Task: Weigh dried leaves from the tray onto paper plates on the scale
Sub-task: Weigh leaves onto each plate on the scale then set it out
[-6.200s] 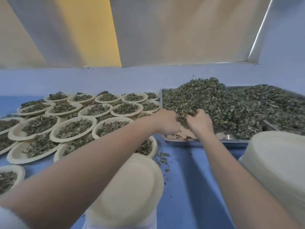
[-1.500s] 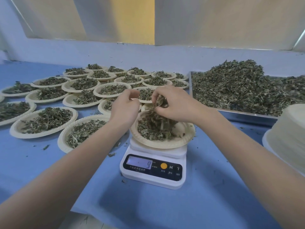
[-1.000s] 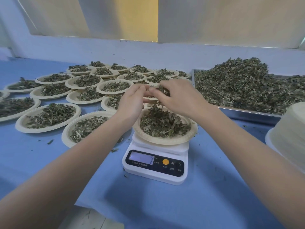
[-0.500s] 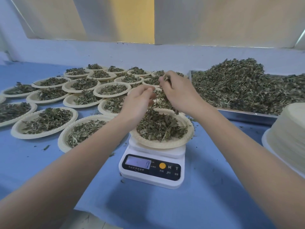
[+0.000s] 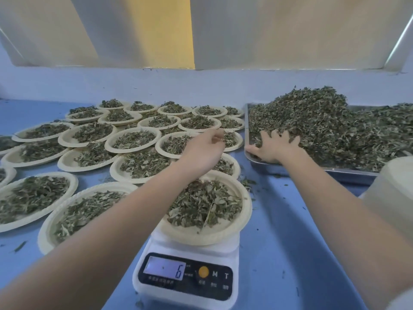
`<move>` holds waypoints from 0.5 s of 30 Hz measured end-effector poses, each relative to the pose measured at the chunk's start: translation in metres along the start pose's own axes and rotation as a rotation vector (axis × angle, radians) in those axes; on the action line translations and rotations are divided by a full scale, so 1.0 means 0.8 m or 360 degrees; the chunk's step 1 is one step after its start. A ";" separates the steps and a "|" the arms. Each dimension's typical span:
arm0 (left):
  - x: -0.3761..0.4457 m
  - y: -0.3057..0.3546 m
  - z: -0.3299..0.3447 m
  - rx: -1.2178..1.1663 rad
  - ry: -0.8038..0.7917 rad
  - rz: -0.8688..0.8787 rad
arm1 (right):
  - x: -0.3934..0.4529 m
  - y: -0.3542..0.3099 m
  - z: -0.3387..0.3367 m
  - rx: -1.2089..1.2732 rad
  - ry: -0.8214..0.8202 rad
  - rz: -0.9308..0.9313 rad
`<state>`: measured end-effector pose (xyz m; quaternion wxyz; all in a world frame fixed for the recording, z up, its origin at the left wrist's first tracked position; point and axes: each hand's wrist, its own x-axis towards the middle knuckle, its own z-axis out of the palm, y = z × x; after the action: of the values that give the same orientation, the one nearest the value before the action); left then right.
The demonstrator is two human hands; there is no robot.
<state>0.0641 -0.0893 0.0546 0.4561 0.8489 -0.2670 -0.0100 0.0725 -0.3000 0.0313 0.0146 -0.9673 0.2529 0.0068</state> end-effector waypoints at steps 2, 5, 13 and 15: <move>0.000 -0.004 0.002 0.0029 0.0002 0.0004 | -0.003 -0.005 0.011 0.0213 0.0020 -0.0160; -0.006 -0.007 -0.002 -0.0011 0.0035 -0.0030 | -0.021 -0.016 0.013 0.0353 0.0206 -0.0383; -0.041 -0.015 -0.028 -0.0029 0.0137 -0.0053 | -0.043 -0.022 0.008 0.0460 0.0338 -0.0388; -0.047 -0.018 -0.034 -0.0026 0.0169 -0.0035 | -0.022 -0.004 0.011 0.0384 0.0277 -0.0150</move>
<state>0.0453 -0.0442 0.0509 0.4765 0.8473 -0.2331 0.0277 0.0587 -0.2879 0.0233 0.1091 -0.9663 0.2066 -0.1083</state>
